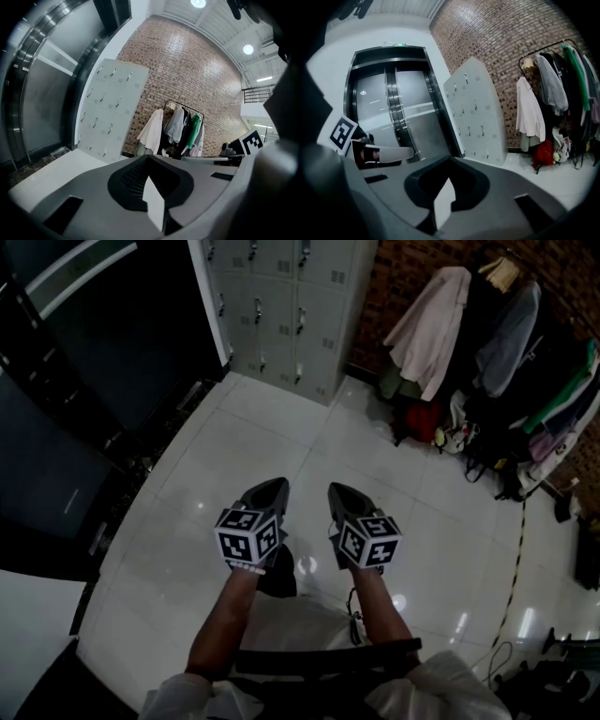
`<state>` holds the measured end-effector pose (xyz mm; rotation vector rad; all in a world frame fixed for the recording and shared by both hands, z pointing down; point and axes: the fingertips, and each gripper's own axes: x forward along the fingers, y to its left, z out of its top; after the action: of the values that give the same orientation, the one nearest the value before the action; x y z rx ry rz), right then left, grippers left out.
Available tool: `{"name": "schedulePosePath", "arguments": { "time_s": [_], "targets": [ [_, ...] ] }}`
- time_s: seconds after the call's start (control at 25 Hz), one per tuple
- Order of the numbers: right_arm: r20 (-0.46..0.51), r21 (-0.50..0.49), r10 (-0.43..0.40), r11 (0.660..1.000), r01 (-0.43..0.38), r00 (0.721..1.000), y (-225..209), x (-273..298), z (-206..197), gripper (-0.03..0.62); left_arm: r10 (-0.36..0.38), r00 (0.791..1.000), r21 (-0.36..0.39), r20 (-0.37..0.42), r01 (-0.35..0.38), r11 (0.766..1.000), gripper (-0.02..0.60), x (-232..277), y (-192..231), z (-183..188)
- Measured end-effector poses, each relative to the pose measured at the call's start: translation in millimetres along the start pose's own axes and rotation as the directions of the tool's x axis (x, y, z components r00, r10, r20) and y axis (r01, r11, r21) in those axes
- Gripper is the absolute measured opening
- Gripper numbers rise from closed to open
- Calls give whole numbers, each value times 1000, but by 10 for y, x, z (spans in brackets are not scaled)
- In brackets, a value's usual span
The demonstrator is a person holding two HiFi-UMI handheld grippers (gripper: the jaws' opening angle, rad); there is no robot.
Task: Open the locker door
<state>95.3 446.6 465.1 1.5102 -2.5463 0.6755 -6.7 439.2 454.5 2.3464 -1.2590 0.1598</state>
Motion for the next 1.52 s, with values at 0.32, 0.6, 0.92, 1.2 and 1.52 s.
{"name": "schedulePosePath", "arguments": {
  "time_s": [0.32, 0.6, 0.92, 1.2, 1.52],
  "targets": [
    [-4, 1, -33, 999, 33, 999, -421, 936, 467, 12, -55, 998, 6, -6, 55, 998, -2, 909, 511, 553],
    [22, 48, -74, 996, 73, 997, -815, 1848, 974, 12, -80, 996, 15, -48, 81, 997, -2, 1638, 1092, 1037],
    [57, 91, -108, 991, 102, 993, -1002, 2769, 1382, 12, -92, 993, 3, -79, 92, 996, -2, 2130, 1814, 1425],
    [69, 69, -106, 992, 102, 992, -1252, 3444, 1718, 14, -88, 994, -36, -70, 85, 996, -2, 2666, 2264, 1690],
    [58, 43, -81, 996, 78, 995, -1754, 4494, 2146, 14, -77, 996, -40, -50, 75, 996, -2, 3643, 2812, 2200]
  ]
}}
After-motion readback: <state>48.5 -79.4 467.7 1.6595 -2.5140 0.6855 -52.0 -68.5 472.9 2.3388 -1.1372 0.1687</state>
